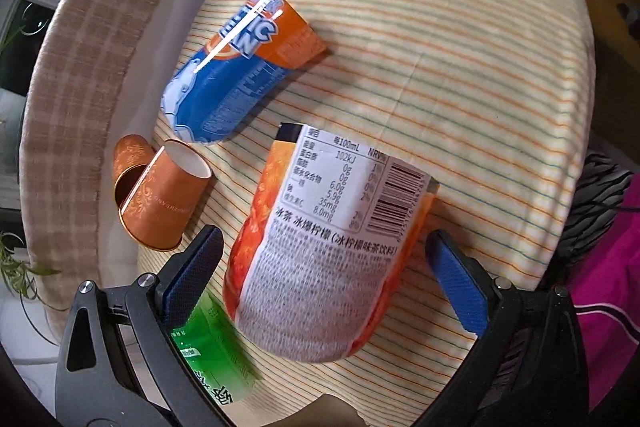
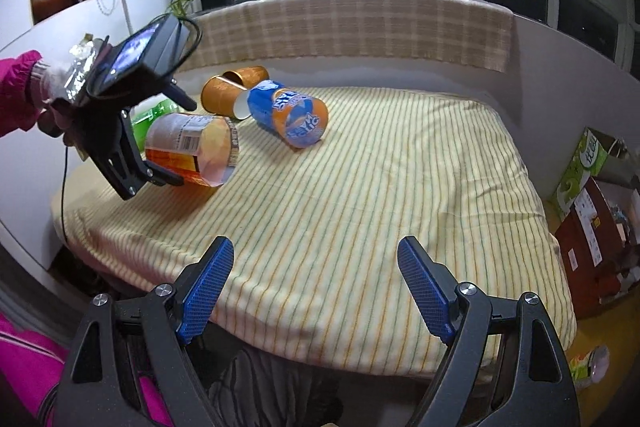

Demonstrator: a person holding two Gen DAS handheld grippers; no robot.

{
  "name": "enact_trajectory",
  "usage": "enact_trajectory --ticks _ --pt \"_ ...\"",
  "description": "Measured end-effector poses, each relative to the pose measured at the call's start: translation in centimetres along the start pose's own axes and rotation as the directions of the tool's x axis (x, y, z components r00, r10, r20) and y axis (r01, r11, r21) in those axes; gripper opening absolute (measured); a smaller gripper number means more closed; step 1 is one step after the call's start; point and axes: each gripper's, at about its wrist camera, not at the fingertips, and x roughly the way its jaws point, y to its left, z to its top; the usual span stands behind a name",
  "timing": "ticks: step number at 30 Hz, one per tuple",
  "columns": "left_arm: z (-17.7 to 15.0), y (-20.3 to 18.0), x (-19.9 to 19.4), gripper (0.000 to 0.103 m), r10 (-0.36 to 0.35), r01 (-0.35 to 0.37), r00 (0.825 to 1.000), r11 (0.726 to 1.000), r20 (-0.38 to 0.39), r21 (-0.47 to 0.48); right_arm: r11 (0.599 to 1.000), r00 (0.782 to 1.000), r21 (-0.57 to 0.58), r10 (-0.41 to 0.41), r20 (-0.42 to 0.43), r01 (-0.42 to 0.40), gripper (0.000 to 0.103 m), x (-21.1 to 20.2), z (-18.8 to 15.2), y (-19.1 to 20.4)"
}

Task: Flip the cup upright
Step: 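Rotate the held cup rim-up with the left tool while the right tool withdraws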

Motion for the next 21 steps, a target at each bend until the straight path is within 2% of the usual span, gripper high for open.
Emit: enact_trajectory --ticks 6,11,13,17,21 --pt "0.3 -0.4 1.2 0.103 0.005 -0.004 1.000 1.000 -0.022 0.014 0.999 1.000 0.043 -0.003 0.020 0.002 0.084 -0.1 -0.1 -0.7" --pt "0.1 0.2 0.9 0.095 -0.005 0.005 1.000 1.000 -0.007 -0.007 0.999 1.000 0.051 -0.007 0.017 0.006 0.084 0.0 -0.2 -0.9" --pt "-0.1 0.5 0.6 0.094 -0.022 0.022 1.000 1.000 0.006 -0.022 0.999 1.000 0.053 -0.011 0.015 0.010 0.084 0.1 -0.2 -0.9" --pt "-0.7 0.7 -0.1 0.093 -0.010 0.012 0.999 0.999 0.039 -0.040 0.999 1.000 0.049 -0.005 0.018 0.004 0.084 0.2 -0.1 -0.6" --pt "-1.9 1.7 -1.6 0.093 -0.019 0.032 0.994 0.992 0.110 -0.124 0.999 1.000 0.033 -0.001 0.019 0.001 0.084 0.4 0.1 0.0"
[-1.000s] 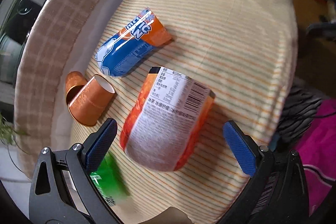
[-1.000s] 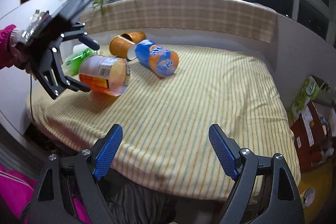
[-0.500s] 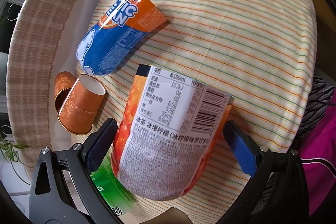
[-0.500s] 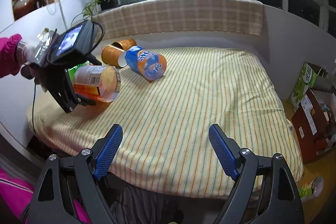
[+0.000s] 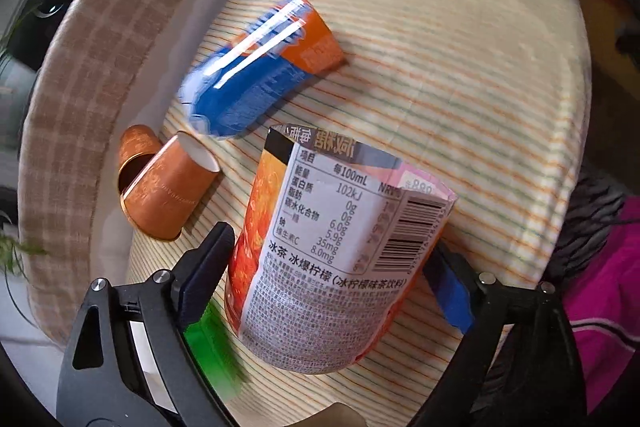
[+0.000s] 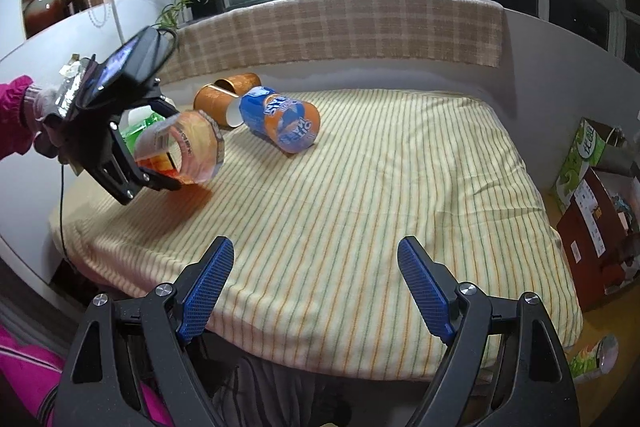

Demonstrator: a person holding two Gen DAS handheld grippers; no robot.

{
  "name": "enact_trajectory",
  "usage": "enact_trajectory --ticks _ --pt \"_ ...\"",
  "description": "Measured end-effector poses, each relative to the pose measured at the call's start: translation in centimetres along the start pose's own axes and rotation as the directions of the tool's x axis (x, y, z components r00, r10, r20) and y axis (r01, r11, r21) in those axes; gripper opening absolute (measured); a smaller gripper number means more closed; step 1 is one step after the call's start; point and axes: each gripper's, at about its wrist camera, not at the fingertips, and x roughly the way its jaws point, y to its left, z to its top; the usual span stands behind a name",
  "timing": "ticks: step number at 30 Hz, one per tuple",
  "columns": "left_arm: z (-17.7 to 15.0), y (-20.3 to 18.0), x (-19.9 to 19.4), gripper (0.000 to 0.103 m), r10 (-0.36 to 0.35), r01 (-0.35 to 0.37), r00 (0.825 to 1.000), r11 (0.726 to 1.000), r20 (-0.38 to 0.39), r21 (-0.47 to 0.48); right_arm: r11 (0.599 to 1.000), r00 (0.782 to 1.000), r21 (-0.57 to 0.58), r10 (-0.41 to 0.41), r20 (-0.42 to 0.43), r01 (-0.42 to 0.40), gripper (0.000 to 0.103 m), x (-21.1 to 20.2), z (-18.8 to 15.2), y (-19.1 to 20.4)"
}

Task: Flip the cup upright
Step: 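Rotate the held cup rim-up with the left tool while the right tool withdraws, then lower the upright cup onto the table and open the left tool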

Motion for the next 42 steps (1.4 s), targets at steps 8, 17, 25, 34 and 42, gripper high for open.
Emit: enact_trajectory --ticks 8,17,25,34,42 --pt "-2.3 2.0 -3.0 0.093 -0.031 0.071 0.984 0.972 0.178 -0.224 1.000 1.000 -0.025 0.019 0.005 -0.019 0.084 0.1 0.5 1.0" --pt "-6.8 1.8 -4.4 0.093 -0.018 0.201 0.936 0.847 0.351 -0.492 0.998 0.999 -0.041 0.038 0.031 -0.036 0.084 -0.1 1.7 2.4" --pt "-10.0 2.0 -5.2 0.093 0.113 0.258 0.886 0.686 0.450 -0.680 1.000 1.000 -0.021 0.009 0.024 -0.008 0.084 0.8 2.4 4.0" --pt "-11.1 2.5 -4.1 0.093 0.197 0.277 0.859 0.596 0.472 -0.754 0.998 0.999 0.045 -0.052 0.009 0.051 0.084 1.8 2.5 4.9" --pt "-10.3 2.7 -2.6 0.093 0.195 0.287 0.857 0.588 0.477 -0.756 0.994 0.998 0.079 -0.069 0.001 0.069 0.084 1.9 2.2 4.6"
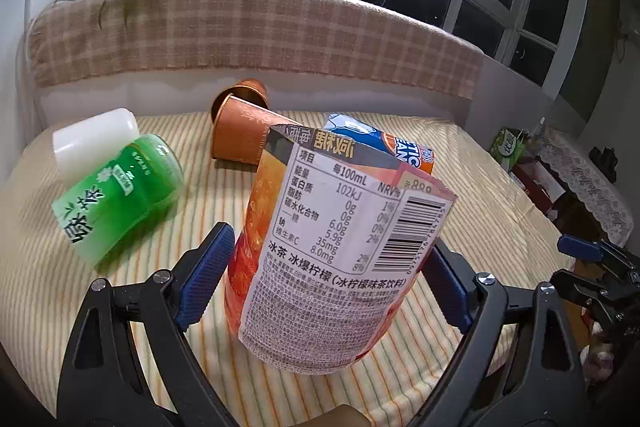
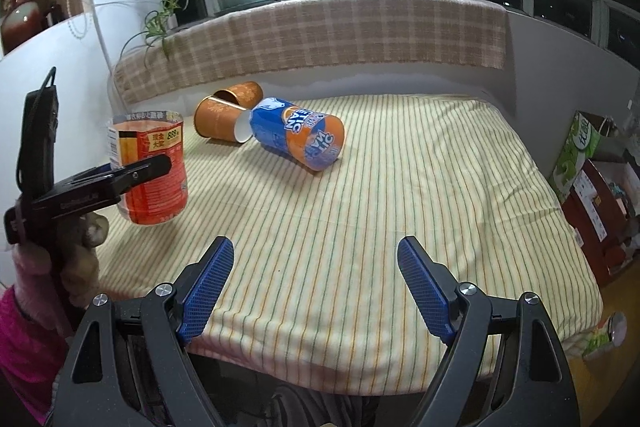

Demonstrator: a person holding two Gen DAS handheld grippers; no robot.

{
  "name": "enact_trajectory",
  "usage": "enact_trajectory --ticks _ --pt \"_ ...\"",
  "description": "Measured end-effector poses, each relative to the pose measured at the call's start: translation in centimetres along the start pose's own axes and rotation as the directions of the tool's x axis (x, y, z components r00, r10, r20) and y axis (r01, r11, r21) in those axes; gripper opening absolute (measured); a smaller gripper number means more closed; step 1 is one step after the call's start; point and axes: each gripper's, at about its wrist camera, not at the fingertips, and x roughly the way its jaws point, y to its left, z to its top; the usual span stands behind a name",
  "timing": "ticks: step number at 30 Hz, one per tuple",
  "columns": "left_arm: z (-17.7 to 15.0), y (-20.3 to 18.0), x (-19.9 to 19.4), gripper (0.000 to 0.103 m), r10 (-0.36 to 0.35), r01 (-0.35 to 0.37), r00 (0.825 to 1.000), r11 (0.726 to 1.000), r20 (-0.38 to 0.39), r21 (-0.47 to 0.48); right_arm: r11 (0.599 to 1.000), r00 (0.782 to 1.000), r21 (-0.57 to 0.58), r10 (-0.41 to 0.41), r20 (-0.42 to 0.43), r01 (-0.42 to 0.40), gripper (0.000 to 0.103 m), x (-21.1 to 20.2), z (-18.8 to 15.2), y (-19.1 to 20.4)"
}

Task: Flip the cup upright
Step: 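Lower the upright cup onto the table and open the left tool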

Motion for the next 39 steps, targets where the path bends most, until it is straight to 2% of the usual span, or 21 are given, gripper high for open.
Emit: enact_trajectory --ticks 13,30,39 --pt "-1.4 -0.3 1.0 0.093 -0.003 0.005 0.999 0.999 -0.053 0.038 1.000 1.000 0.015 -0.009 0.003 0.009 0.084 0.0 -0.1 -0.3" --pt "-3.1 1.2 -0.2 0.093 0.017 -0.013 0.996 0.998 -0.082 0.057 1.000 1.000 -0.013 0.010 0.009 -0.010 0.084 0.2 0.1 1.4" --pt "-3.6 1.6 -0.8 0.097 0.023 -0.018 0.995 0.998 -0.101 0.053 0.999 0.999 -0.027 0.028 0.016 -0.028 0.084 -0.2 0.0 2.3"
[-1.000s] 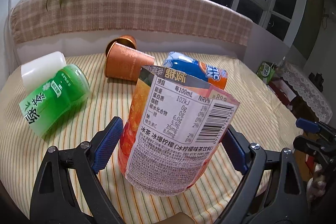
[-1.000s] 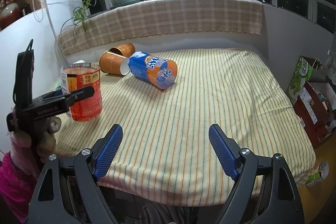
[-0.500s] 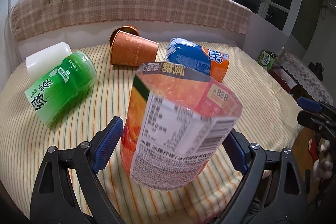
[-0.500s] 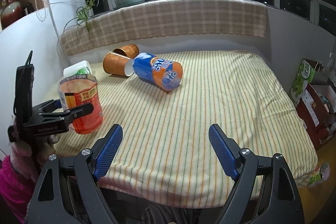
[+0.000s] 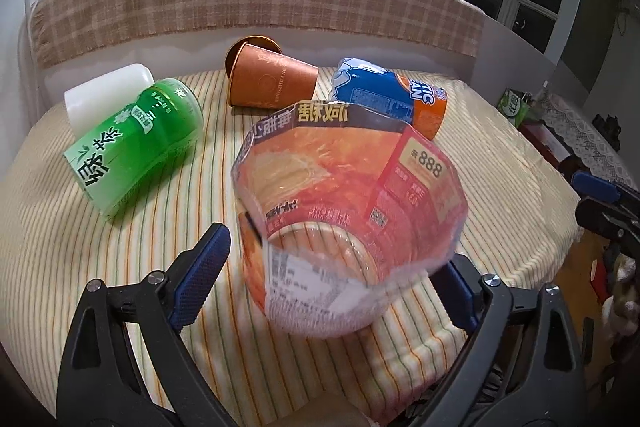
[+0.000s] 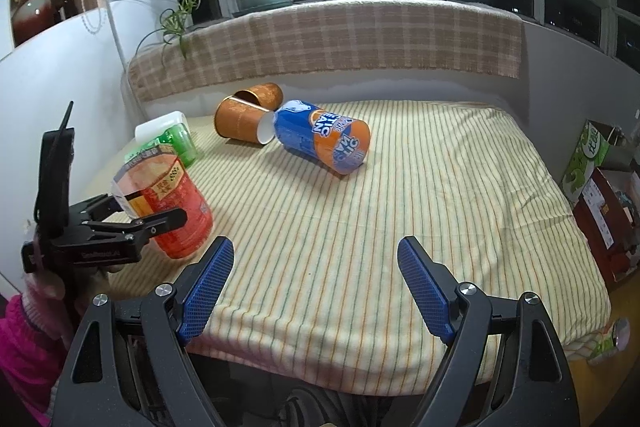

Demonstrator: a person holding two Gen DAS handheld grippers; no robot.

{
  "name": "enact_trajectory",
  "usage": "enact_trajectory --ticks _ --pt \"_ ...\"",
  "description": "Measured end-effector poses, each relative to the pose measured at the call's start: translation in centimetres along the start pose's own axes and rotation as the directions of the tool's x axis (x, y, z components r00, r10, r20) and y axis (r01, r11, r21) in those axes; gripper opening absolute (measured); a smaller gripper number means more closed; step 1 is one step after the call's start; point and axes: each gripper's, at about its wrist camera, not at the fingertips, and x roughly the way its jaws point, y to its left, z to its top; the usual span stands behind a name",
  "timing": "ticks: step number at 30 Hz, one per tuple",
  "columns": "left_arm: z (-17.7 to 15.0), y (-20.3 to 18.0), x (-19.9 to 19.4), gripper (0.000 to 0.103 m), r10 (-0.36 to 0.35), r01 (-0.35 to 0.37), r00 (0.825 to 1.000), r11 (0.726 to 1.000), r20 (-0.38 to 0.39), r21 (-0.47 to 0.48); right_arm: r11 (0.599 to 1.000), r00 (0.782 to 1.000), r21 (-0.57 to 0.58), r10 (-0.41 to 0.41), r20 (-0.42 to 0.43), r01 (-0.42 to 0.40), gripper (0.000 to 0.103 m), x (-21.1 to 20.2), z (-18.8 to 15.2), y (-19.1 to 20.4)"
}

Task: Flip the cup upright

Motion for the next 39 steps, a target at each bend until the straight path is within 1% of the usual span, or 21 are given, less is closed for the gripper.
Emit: enact_trajectory --ticks 4,6,11,18,20,22,23,24,25,27,31,32,38,39 --pt "-0.5 0.2 -1.0 0.097 0.010 -0.010 1.000 1.000 0.005 0.013 1.000 1.000 0.003 0.008 0.005 -0.008 0.084 -0.1 0.0 0.4" --pt "-0.7 0.4 -1.6 0.099 0.029 -0.029 1.000 0.999 0.009 0.016 1.000 1.000 0.006 0.014 0.010 -0.014 0.084 -0.2 0.0 0.6" --pt "-2.0 1.4 -3.6 0.100 0.074 -0.075 0.997 0.997 0.024 0.021 1.000 0.999 0.013 0.022 0.030 -0.022 0.084 -0.5 0.2 1.2" --pt "-2.8 3.1 -7.5 0.100 0.116 -0.114 0.990 0.993 0.076 -0.030 1.000 0.998 0.010 0.025 0.056 -0.025 0.084 -0.6 0.6 2.0" --pt "-2.8 3.3 -9.4 0.100 0.137 -0.130 0.983 0.989 0.121 -0.065 0.999 0.998 0.016 0.027 0.061 -0.028 0.084 -0.7 0.7 2.2" --pt "-2.7 3.1 -11.2 0.100 0.167 -0.152 0.970 0.984 0.174 -0.093 1.000 0.997 0.017 0.023 0.076 -0.025 0.084 -0.9 0.8 2.5" --pt "-2.7 2.9 -12.5 0.100 0.198 -0.177 0.955 0.978 0.220 -0.113 1.000 0.996 0.017 0.010 0.088 -0.011 0.084 -1.0 0.9 2.7" --pt "-2.7 2.8 -13.2 0.100 0.215 -0.191 0.946 0.974 0.240 -0.121 1.000 0.995 0.015 -0.004 0.097 0.003 0.084 -1.1 1.0 2.9" --pt "-2.7 2.4 -14.4 0.100 0.246 -0.216 0.928 0.967 0.280 -0.133 1.000 0.994 0.011 -0.020 0.109 0.019 0.084 -1.3 1.0 3.1" --pt "-2.7 1.8 -15.8 0.100 0.287 -0.254 0.899 0.957 0.332 -0.139 0.999 0.990 0.003 -0.045 0.130 0.045 0.084 -1.6 1.2 3.5" --pt "-2.6 0.0 -17.2 0.102 0.343 -0.324 0.850 0.939 0.400 -0.116 0.996 0.982 -0.001 -0.082 0.172 0.084 0.084 -2.3 1.5 4.3" --pt "-2.6 -0.5 -17.4 0.102 0.348 -0.335 0.842 0.936 0.412 -0.106 0.996 0.979 0.002 -0.092 0.184 0.094 0.084 -2.5 1.6 4.5" --pt "-2.5 -1.9 -17.8 0.102 0.353 -0.352 0.833 0.932 0.427 -0.084 0.988 0.959 0.010 -0.153 0.241 0.155 0.084 -3.4 2.0 5.0" --pt "-2.4 -1.9 -17.8 0.102 0.351 -0.350 0.833 0.933 0.427 -0.084 0.987 0.956 0.012 -0.160 0.246 0.163 0.085 -3.5 2.0 5.0"
